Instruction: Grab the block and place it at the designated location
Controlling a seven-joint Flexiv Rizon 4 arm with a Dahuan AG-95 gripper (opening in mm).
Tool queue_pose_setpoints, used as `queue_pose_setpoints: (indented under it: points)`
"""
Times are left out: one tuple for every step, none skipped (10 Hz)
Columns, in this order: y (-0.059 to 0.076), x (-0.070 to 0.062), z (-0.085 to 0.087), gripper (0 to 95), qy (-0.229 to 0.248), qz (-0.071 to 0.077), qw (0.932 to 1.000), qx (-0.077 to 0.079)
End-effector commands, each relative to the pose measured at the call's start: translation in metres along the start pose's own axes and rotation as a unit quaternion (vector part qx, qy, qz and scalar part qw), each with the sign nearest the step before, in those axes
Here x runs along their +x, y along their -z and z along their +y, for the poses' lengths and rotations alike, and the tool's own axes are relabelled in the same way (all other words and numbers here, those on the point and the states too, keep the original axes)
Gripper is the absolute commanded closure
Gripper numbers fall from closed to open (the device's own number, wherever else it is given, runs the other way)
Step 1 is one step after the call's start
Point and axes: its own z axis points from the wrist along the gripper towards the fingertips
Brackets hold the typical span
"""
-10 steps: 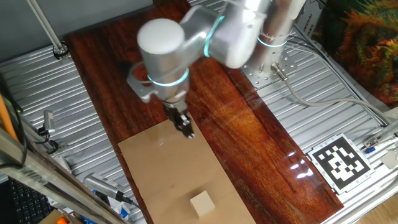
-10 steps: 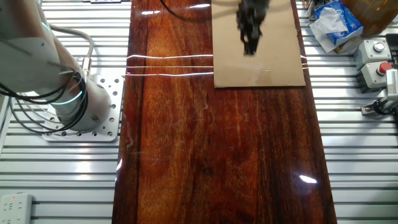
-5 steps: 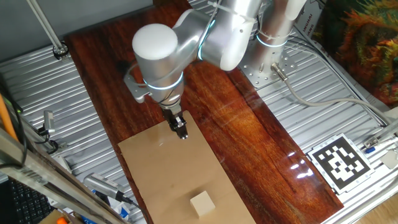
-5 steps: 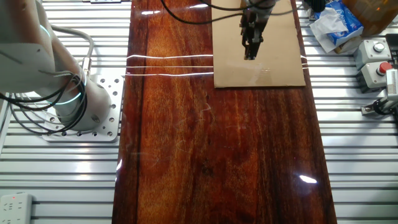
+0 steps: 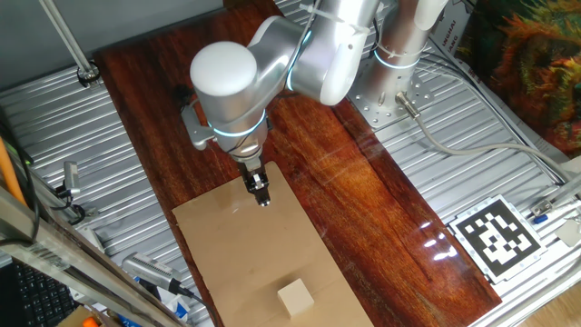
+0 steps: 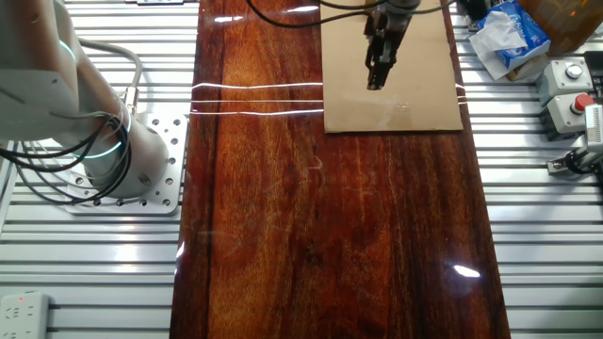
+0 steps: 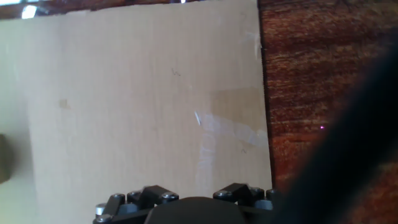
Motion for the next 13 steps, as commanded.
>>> queue_pose_setpoints:
  points:
    - [-0.0005, -0.0008, 0.0001, 19.0, 0.032, 0.0, 0.9995, -0.001]
    - [-0.0004, -0.0007, 0.0002, 19.0, 0.031, 0.001, 0.9995, -0.001]
    - [-0.0004, -0.0007, 0.0002, 19.0, 0.031, 0.001, 0.9995, -0.001]
    - [-0.0004, -0.0007, 0.0002, 57.0, 0.036, 0.001, 0.9993, -0.001]
    - [-0.0004, -0.0008, 0.0002, 76.0, 0.035, 0.002, 0.9994, 0.0]
    - [-0.0002, -0.0006, 0.0002, 76.0, 0.035, 0.002, 0.9994, 0.001]
    - [0.0, -0.0006, 0.0003, 76.0, 0.035, 0.002, 0.9994, -0.001]
    - [0.0, -0.0007, 0.0003, 76.0, 0.036, 0.002, 0.9993, -0.002]
    - [0.0001, -0.0008, 0.0003, 76.0, 0.035, 0.003, 0.9994, -0.002]
    - [0.0001, -0.0008, 0.0003, 76.0, 0.036, 0.005, 0.9993, -0.002]
    - [0.0001, -0.0008, 0.0003, 76.0, 0.035, 0.005, 0.9994, -0.002]
    - [0.0001, -0.0008, 0.0003, 76.0, 0.035, 0.005, 0.9994, -0.002]
    - [-0.0001, -0.0009, 0.0003, 76.0, 0.035, 0.007, 0.9993, -0.003]
